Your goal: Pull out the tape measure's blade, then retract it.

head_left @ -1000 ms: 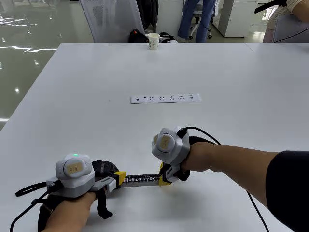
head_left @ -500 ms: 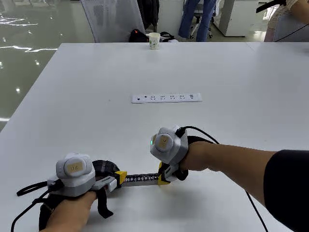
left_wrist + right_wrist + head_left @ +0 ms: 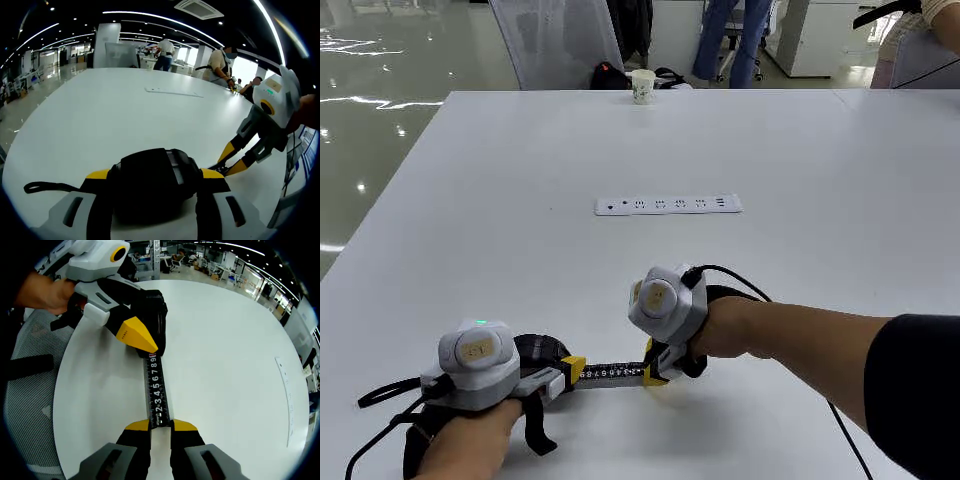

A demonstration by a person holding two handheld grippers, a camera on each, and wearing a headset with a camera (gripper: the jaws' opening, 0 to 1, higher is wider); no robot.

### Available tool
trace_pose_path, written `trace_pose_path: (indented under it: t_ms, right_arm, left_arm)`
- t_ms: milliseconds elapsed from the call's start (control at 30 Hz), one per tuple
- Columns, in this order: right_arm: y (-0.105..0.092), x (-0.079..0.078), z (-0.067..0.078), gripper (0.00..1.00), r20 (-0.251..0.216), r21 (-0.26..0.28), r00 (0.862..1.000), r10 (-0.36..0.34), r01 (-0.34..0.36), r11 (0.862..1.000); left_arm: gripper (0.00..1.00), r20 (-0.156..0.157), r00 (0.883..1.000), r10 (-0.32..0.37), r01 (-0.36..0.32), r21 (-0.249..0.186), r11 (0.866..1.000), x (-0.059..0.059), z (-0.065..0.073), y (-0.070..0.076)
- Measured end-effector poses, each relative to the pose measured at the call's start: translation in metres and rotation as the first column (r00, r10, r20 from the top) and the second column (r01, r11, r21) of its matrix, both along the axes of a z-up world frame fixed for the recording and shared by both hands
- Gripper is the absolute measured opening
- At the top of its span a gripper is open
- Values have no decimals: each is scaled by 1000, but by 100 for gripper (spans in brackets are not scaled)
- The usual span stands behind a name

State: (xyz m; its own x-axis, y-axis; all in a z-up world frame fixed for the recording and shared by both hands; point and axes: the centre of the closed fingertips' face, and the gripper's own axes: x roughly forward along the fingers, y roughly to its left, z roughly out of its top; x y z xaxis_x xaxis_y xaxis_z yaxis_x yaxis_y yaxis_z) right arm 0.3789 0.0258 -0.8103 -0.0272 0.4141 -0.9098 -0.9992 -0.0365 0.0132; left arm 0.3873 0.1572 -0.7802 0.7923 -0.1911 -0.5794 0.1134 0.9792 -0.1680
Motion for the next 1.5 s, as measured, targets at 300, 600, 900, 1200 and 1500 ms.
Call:
trace_pose_path:
  t_ms: [300,600,900,1200,1500]
  right_arm:
    - [9,-2,0,11,-2,18,1000,-3,3,1000]
    - [13,-2,0,11,0,12,1000,9,-9,1000]
    - [17,-3,0,11,-1,24,1000,-2,2,1000]
    - [21,-2,0,11,-1,25,1000,3,-3,1000]
    - [24,-3,0,11,4,28,1000,6,-6,1000]
  left_arm:
    - [62,-2,1000,-1,1,-2,1000,0,0,1]
    - [62,-3,1000,-2,2,-3,1000,0,0,1]
    - [62,-1,1000,1,-1,-7,1000,0,0,1]
    - [62,-2,1000,5,-5,-12,1000,1,0,1]
    - [62,-3,1000,6,-6,-17,1000,1,0,1]
